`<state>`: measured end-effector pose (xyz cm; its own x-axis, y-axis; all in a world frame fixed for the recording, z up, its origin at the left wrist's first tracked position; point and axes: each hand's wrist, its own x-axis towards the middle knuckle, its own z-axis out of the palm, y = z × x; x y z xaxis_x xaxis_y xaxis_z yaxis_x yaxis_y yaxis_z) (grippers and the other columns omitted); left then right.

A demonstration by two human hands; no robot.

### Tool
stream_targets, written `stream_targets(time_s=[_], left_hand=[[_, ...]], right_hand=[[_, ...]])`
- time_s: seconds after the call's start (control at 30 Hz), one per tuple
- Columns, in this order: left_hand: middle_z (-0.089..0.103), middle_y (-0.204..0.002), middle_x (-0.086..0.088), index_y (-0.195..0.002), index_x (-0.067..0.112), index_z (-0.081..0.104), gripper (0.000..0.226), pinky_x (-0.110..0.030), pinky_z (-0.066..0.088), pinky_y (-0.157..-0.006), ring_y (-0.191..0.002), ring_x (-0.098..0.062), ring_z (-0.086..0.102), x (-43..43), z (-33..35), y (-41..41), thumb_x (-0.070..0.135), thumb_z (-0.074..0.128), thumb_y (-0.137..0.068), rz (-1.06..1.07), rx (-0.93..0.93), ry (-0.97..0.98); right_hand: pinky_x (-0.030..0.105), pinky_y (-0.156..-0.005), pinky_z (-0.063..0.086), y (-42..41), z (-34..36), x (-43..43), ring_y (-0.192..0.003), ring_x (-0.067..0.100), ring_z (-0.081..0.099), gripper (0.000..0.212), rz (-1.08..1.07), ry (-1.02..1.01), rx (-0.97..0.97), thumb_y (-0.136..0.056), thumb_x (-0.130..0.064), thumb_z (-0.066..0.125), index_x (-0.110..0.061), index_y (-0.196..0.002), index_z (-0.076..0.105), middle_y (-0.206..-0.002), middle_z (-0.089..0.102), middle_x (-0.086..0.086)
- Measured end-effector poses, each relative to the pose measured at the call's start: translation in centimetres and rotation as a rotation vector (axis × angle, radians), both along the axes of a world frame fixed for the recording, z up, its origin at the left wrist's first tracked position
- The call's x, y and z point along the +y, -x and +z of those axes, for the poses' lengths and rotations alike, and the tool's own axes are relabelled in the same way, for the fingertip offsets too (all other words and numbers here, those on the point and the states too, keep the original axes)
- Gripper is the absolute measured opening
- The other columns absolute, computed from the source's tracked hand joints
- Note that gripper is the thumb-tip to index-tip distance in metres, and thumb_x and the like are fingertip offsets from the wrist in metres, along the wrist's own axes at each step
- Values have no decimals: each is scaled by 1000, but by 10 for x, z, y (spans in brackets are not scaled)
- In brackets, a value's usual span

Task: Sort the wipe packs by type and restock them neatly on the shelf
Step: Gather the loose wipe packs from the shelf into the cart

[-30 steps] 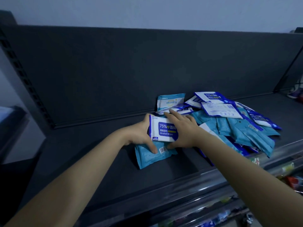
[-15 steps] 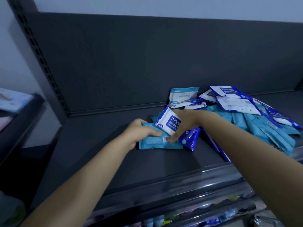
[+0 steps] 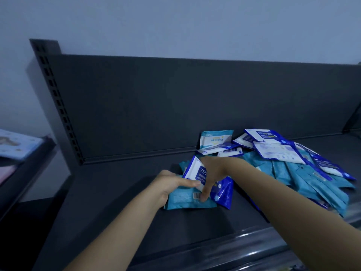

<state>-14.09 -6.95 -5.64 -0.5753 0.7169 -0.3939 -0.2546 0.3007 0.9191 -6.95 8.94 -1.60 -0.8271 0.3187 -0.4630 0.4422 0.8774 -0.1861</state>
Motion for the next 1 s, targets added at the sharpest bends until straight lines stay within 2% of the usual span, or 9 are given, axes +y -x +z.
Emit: stream_targets(time_s=[0.07, 0.2, 0.33, 0.47, 0.57, 0.67, 0.73, 0.87, 1.0], left_hand=[[74, -86, -14, -95, 0, 72, 47, -37, 59, -75, -82, -27, 72, -2, -1, -1, 7, 91, -53, 24, 24, 1], [75, -90, -11, -100, 6, 69, 66, -42, 58, -81, -87, -28, 72, -10, -5, -1, 13, 94, -39, 19, 69, -27], [70, -102, -2, -97, 16, 63, 59, -36, 56, -83, -96, -20, 69, -17, -1, -6, 16, 91, -44, 15, 180, -135], [67, -112, -5, -117, 30, 53, 80, -38, 57, -83, -101, -18, 67, -24, -1, -13, 9, 91, -50, -106, 293, -272], [67, -117, 1, -126, 43, 42, 91, -26, 52, -85, -107, -13, 63, -31, -3, -17, 7, 90, -58, -244, 455, -318], [66, -119, 5, -130, 47, 36, 95, -23, 49, -90, -110, -13, 62, -37, 0, -21, 9, 89, -61, -300, 569, -347], [64, -120, 11, -132, 51, 33, 98, -25, 49, -92, -111, -11, 61, -41, 5, -24, 7, 88, -63, -342, 637, -336], [59, -118, 20, -136, 60, 17, 113, -10, 40, -94, -113, 5, 55, -53, 15, -27, 12, 86, -61, -429, 809, -205], [47, -125, 24, -131, 69, -3, 124, -26, 44, -98, -109, 1, 52, -67, 23, -23, 29, 87, -54, -466, 998, 26]], right_hand=[[37, -92, 50, -3, -6, -2, -105, 16, 57, 100, -4, -40, 62, -27, -62, 89, -26, -112, 51, -111, 59, -9], [32, -94, 44, -22, -14, -13, -107, 12, 44, 102, -32, 51, 330, -38, -48, 94, -20, -114, 32, -117, 39, -6], [25, -80, 48, -40, -10, -25, -94, 1, 53, 103, -73, 237, 537, -39, -40, 96, -28, -112, 25, -109, 48, -15], [36, -87, 52, -59, -11, -28, -97, 9, 61, 105, -67, 373, 633, -42, -36, 95, -39, -117, 21, -112, 56, -9], [36, -91, 52, -77, -6, -27, -105, 12, 60, 108, -30, 473, 621, -57, -17, 90, -46, -130, 16, -123, 51, -2], [28, -95, 48, -90, 3, -26, -110, 8, 53, 110, 9, 396, 544, -60, -16, 88, -48, -133, 12, -128, 47, -7], [28, -91, 51, -94, 4, -27, -103, 4, 58, 112, 5, 357, 494, -58, -19, 90, -49, -132, 11, -121, 53, -11], [27, -89, 48, -98, 0, -45, -103, 9, 59, 104, -9, 172, 527, -62, -29, 87, -44, -132, 12, -117, 59, -8], [25, -84, 44, -100, -7, -70, -107, 17, 58, 101, 88, -62, 610, -73, -39, 78, -36, -141, 2, -126, 57, -4]])
